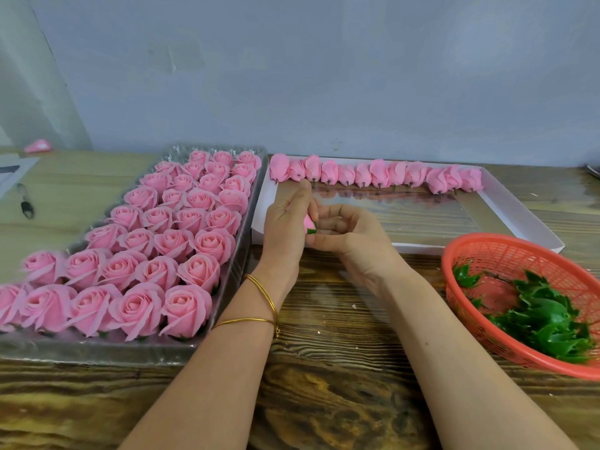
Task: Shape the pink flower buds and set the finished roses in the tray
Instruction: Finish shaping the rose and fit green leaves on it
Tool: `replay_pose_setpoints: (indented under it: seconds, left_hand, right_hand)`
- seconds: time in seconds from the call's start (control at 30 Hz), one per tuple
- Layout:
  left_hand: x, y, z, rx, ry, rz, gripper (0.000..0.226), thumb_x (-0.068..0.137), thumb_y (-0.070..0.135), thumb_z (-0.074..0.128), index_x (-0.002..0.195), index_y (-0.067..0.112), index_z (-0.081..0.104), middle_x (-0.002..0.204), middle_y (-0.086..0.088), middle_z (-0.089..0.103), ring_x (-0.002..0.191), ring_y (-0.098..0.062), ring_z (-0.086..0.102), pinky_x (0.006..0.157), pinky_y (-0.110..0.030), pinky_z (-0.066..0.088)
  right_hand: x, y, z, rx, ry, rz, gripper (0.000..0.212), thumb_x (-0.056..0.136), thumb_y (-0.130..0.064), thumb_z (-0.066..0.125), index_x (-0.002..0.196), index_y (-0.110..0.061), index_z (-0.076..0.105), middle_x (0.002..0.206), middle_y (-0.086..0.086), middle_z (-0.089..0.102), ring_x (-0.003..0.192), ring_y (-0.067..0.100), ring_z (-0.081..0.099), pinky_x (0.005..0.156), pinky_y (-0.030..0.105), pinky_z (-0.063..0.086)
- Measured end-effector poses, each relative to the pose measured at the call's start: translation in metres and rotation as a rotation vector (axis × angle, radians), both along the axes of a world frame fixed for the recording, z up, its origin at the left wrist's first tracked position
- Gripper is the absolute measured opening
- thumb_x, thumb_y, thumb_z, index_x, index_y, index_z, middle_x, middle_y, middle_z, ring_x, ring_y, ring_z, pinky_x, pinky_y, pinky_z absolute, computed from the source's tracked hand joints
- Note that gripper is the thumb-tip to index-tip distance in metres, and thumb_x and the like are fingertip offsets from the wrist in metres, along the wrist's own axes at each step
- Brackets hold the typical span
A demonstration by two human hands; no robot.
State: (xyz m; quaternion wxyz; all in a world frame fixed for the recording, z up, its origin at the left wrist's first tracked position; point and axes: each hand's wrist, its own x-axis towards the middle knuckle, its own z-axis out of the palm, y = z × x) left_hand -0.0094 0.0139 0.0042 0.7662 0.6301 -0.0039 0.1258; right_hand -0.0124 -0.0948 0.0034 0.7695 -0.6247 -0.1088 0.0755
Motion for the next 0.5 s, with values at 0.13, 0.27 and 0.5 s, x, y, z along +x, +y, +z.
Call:
replay_pose_setpoints:
  seconds: [0.13, 0.27, 0.5]
  left_hand:
    - [-0.0017, 0.0015, 0.0025, -0.009, 0.020, 0.013, 0.052, 0.100, 0.035, 0.047, 0.052, 0.017, 0.048, 0.066, 0.005, 0.054, 0.072, -0.005, 0.053, 0.077, -0.025, 0.040]
    - [-0.0029, 0.0003, 0.0042, -0.007, 0.013, 0.011, 0.052, 0.101, 0.032, 0.046, 0.053, 0.014, 0.046, 0.067, 0.002, 0.052, 0.071, -0.007, 0.051, 0.076, -0.024, 0.040]
    - [-0.0033, -0.0017, 0.0031, 0.004, -0.030, 0.008, 0.046, 0.101, 0.030, 0.047, 0.063, 0.013, 0.065, 0.065, 0.005, 0.065, 0.068, -0.004, 0.060, 0.066, -0.015, 0.046]
  right_hand:
    - [0.0006, -0.0014, 0.0013, 0.024, 0.056, 0.062, 0.025, 0.082, 0.020, 0.058, 0.093, -0.002, 0.066, 0.070, 0.003, 0.071, 0.070, 0.013, 0.068, 0.072, 0.020, 0.055]
    - [-0.0019, -0.0019, 0.0007, -0.011, 0.035, 0.056, 0.025, 0.084, 0.019, 0.058, 0.101, 0.003, 0.065, 0.079, 0.007, 0.070, 0.077, 0.014, 0.067, 0.074, 0.021, 0.055]
    - [-0.0027, -0.0033, 0.0029, -0.029, -0.018, 0.018, 0.033, 0.079, 0.020, 0.062, 0.099, -0.006, 0.067, 0.079, 0.002, 0.073, 0.075, 0.011, 0.069, 0.079, 0.022, 0.057]
